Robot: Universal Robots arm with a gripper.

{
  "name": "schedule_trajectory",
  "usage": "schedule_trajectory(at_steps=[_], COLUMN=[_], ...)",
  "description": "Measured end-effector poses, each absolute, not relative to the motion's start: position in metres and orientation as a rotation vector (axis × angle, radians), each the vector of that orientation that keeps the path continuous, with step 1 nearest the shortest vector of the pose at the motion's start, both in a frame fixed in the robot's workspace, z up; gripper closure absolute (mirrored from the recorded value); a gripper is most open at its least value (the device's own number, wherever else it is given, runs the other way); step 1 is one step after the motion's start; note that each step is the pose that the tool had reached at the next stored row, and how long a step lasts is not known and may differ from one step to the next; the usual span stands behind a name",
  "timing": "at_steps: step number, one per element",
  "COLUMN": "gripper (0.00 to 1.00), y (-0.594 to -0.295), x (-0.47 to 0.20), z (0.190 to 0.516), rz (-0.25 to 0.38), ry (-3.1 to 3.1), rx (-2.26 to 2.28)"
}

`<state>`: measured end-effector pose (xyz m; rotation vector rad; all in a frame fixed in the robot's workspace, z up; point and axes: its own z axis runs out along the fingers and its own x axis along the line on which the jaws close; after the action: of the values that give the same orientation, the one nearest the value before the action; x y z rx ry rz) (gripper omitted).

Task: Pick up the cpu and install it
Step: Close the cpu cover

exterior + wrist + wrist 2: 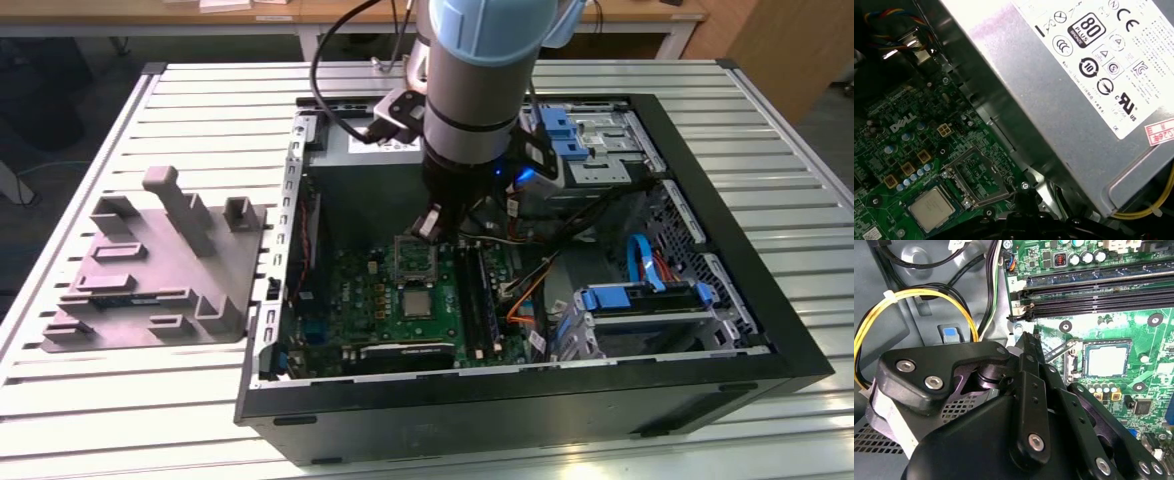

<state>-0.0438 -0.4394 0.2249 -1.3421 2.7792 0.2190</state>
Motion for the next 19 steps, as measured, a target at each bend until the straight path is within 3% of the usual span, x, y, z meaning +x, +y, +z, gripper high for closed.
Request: schedule_trajectory(at_steps=[19], gripper=[0.89], y=[-0.4389], x=[-0.0439], z=[0.2307], rz=[0.173], ry=[2.788], rx=[-1.365])
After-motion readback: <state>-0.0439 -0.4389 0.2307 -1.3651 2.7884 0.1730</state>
